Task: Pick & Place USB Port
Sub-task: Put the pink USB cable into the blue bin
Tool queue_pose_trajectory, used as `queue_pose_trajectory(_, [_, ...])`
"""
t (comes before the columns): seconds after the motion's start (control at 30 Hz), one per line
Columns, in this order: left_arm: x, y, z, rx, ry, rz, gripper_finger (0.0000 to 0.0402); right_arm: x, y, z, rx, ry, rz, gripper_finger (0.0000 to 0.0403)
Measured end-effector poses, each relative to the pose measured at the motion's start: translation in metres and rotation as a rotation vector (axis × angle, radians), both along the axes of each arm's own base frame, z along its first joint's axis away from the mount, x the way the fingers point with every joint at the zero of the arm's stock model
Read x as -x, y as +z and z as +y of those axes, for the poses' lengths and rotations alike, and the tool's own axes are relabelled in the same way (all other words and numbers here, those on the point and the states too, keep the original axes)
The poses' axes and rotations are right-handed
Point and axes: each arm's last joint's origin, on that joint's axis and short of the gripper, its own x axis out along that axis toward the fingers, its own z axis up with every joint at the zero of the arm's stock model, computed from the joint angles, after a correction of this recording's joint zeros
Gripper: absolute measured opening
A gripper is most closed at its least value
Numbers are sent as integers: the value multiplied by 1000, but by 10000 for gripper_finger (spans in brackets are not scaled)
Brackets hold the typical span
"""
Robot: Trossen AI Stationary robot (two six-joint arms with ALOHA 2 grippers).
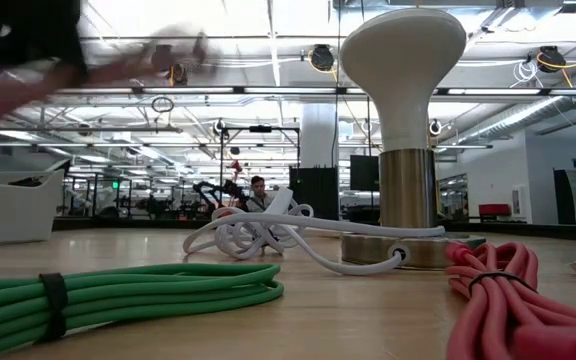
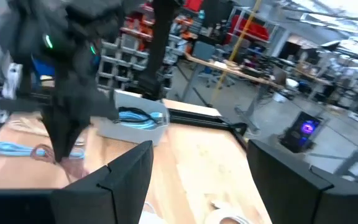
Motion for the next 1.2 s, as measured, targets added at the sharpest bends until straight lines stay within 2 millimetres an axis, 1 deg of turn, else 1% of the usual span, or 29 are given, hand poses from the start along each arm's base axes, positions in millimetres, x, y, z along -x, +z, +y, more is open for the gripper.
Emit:
queue_pose_trajectory(0.1, [9,41,1,-152,11,-289,4,0,2,1,-17,3,-15,254])
queue_pose_trajectory(0.17, [14,65,1,-276,-16,-448,4,-4,3,-2,-41,12,-35,254])
queue_pose_trajectory(0.2, [15,76,1,-330,-33,-512,4,-8,4,-3,-63,50,-45,254])
queue_pose_trajectory(0.27, [12,93,2,-413,-64,-604,4,-19,0,-6,-117,182,-75,254])
queue_pose_trajectory(0.33, [6,101,7,-471,-81,-645,4,-29,-4,-9,-170,336,-127,254])
queue_pose_trajectory(0.43, [-6,100,15,-537,-107,-644,4,-41,-8,-14,-227,474,-179,254])
queue_pose_trajectory(0.57, [-22,89,24,-597,-128,-598,4,-49,-10,-17,-280,590,-196,254])
queue_pose_trajectory(0.67, [-33,86,29,-631,-154,-606,4,-54,-14,-16,-291,599,-204,254])
queue_pose_trajectory(0.8, [-44,83,30,-657,-190,-636,4,-59,-16,-23,-294,571,-203,254])
queue_pose_trajectory(0.9, [-44,84,30,-669,-192,-638,4,-60,-18,-25,-288,550,-180,254])
queue_pose_trajectory(1.0, [-38,85,24,-704,-183,-631,4,-59,-19,-25,-264,505,-165,254])
queue_pose_trajectory(1.13, [-31,96,17,-695,-186,-673,4,-59,-18,-26,-256,485,-175,254])
queue_pose_trajectory(1.2, [-30,98,14,-688,-196,-684,4,-60,-18,-27,-258,479,-174,254])
